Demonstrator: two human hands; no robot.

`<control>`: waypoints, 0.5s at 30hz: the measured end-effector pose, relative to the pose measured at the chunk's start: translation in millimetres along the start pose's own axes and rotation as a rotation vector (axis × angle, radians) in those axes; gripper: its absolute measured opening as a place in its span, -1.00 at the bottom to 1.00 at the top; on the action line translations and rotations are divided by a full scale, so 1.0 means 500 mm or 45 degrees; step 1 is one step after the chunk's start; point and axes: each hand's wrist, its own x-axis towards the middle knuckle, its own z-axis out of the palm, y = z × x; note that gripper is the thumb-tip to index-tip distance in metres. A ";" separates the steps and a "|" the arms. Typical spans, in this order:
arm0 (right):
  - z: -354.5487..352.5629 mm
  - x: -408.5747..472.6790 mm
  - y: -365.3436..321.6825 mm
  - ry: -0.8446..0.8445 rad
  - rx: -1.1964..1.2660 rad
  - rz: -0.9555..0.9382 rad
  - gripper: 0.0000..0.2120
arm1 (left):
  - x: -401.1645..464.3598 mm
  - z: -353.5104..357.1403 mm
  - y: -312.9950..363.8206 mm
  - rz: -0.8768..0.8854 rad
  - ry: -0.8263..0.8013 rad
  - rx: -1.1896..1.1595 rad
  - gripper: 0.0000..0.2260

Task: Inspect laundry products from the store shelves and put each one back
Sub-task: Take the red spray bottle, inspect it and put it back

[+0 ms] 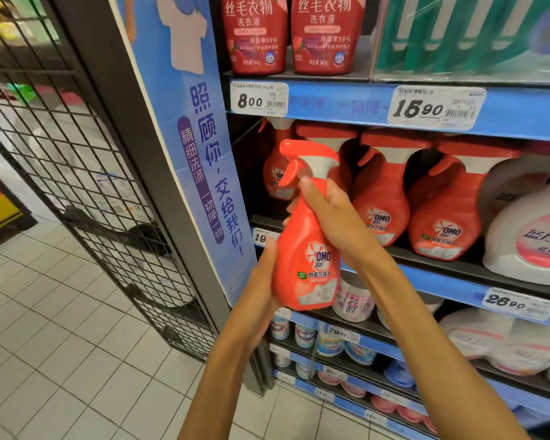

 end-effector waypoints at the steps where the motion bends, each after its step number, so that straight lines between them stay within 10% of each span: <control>1: 0.001 0.005 0.005 0.034 -0.081 0.027 -0.69 | -0.003 0.002 -0.001 -0.011 0.034 0.046 -0.28; 5: -0.012 0.024 0.011 -0.129 -0.389 0.197 -0.53 | -0.014 0.004 0.001 -0.130 0.036 -0.168 -0.48; 10: -0.024 0.019 0.029 -0.269 0.417 0.497 -0.75 | -0.019 -0.006 0.021 -0.161 -0.019 -0.530 -0.44; 15: -0.018 0.016 0.035 -0.296 0.518 0.621 -0.78 | -0.020 -0.013 0.022 -0.189 -0.087 -0.524 -0.43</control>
